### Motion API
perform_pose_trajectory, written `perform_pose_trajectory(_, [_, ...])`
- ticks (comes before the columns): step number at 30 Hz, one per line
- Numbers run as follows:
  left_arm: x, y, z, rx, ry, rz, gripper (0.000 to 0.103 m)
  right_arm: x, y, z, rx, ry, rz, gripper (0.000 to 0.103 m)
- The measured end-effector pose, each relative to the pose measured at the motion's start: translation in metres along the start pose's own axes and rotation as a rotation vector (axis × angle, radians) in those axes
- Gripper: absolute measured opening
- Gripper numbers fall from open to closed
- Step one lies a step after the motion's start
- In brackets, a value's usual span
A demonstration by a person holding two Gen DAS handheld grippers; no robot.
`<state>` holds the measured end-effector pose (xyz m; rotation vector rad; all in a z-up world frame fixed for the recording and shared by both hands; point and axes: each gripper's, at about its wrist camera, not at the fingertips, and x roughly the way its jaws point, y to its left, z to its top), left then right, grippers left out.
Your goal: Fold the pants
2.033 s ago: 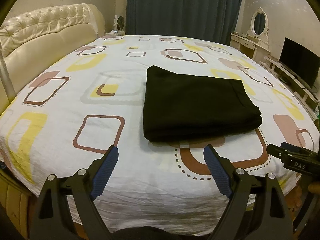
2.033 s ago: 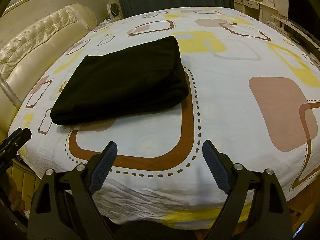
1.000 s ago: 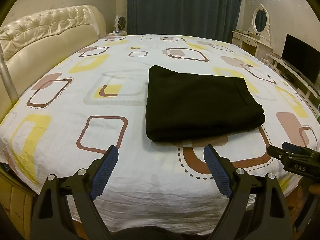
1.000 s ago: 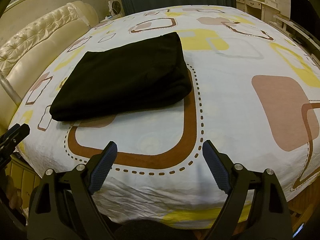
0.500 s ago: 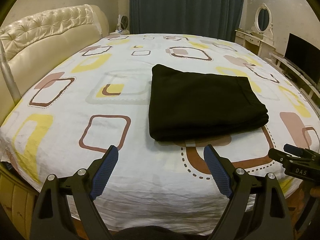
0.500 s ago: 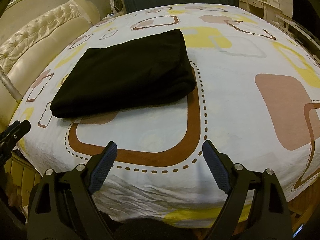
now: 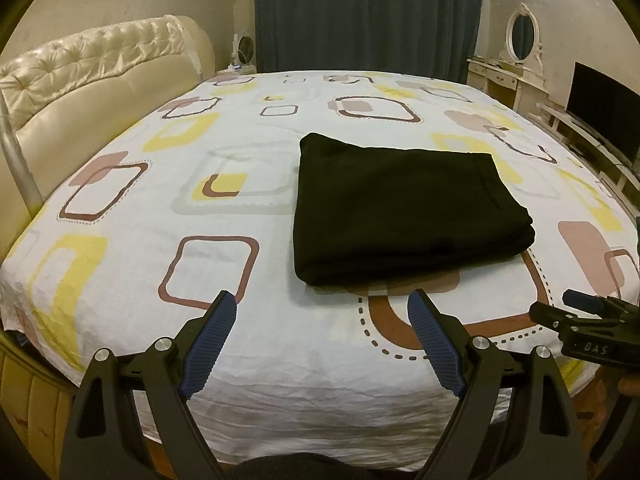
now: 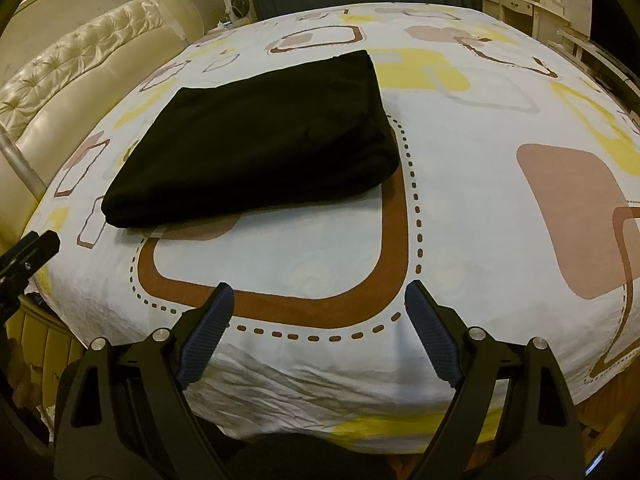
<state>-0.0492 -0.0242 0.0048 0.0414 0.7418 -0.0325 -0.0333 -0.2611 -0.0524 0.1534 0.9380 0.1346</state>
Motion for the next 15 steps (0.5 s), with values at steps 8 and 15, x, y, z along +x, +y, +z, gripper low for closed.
perform_pose_trajectory(8, [-0.017, 0.006, 0.008, -0.036, -0.059, -0.018, 0.091, 0.000, 0.001, -0.002, 0.003, 0.003, 0.009, 0.087])
perform_pose_trajectory(15, [0.001, 0.043, 0.044, -0.078, -0.053, 0.064, 0.091, -0.008, -0.008, 0.017, 0.053, -0.018, 0.085, 0.087])
